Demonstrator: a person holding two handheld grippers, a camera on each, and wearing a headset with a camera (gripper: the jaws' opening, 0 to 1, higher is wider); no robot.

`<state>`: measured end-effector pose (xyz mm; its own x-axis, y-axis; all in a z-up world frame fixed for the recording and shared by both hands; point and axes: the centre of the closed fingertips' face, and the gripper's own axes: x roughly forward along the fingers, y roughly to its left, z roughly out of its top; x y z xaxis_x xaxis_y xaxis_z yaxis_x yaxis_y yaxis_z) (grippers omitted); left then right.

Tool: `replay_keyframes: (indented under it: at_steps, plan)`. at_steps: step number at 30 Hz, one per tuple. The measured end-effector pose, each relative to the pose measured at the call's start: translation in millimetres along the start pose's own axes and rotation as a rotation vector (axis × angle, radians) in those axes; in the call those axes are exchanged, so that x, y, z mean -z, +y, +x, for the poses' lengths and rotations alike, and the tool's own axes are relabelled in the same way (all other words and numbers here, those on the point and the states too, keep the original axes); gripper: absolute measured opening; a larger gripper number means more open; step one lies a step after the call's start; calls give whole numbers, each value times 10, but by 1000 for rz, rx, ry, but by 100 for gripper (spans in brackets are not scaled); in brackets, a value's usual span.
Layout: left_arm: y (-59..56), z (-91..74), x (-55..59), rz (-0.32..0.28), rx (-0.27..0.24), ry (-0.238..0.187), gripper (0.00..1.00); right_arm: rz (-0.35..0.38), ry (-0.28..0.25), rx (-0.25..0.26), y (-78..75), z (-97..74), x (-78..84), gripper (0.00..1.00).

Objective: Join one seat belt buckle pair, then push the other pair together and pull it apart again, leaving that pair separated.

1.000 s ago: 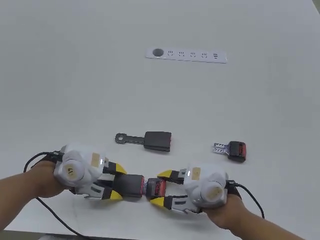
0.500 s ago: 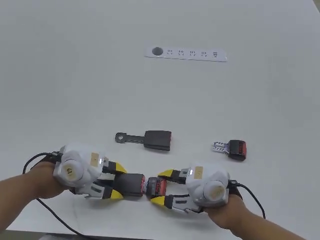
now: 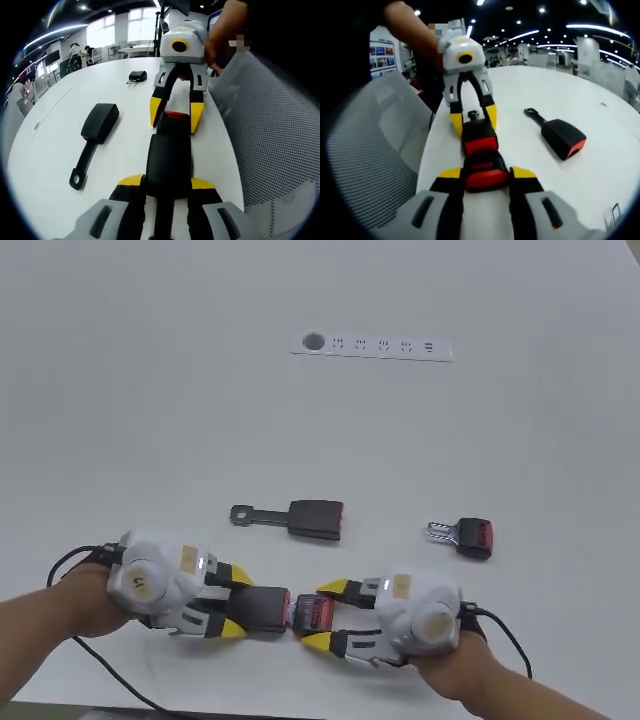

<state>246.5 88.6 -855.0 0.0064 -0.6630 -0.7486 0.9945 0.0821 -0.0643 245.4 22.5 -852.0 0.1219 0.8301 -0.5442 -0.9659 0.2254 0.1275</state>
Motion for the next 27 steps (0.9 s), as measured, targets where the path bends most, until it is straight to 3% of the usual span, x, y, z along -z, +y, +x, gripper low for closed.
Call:
replay_keyframes:
  at_steps: [12,14,15,17,18,19,20,23,25,27]
  plan:
    - [-3,17,-33,3,-15,28,34,-57,36,26,12,0,-27,37]
    - [4,13,-41,-18,-22,54,35,-33,49,57,-10,-25,-41,39]
    - [29,-13,-22,-83,-42,78,36,-2,36,51,3,-40,-74,45]
    - [106,-55,-19,-140,-93,87,40,64,-37,62,-14,-102,-216,59]
    - [118,-66,-45,-124,-100,74,42,58,-42,87,-60,-166,-243,69]
    - [137,-95,-138,-95,-112,22,46,50,-44,97,-79,-206,-244,74]
    - [132,-140,-202,-133,-119,-4,48,53,-45,107,-106,-269,-241,76]
    - [257,-262,-335,-151,-184,-58,59,61,-51,124,-159,-424,-246,79]
    - [302,-329,-386,-170,-202,-72,65,50,-53,144,-207,-531,-238,83]
    - [370,-385,-439,-143,-235,-74,67,54,-44,160,-265,-630,-215,82]
